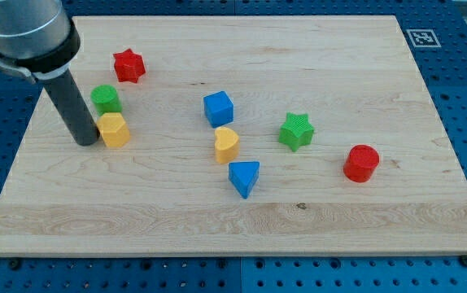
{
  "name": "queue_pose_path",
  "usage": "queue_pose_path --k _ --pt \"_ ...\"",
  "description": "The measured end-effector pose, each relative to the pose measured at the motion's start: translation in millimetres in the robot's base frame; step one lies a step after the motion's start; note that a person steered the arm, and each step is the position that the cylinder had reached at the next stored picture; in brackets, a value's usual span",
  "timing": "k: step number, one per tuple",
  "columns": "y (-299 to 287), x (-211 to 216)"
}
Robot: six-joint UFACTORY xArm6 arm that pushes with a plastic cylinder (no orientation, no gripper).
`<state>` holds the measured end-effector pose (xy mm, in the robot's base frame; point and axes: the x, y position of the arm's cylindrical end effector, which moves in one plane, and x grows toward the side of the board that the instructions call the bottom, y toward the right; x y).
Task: Push the yellow hexagon to the bottom side of the board
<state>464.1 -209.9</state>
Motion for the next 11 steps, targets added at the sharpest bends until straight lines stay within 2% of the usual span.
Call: queue_pose_path --k 1,4,9,11 --pt "-16 0" --pt "-36 -65" --pt "8 -73" --pt "29 -44"
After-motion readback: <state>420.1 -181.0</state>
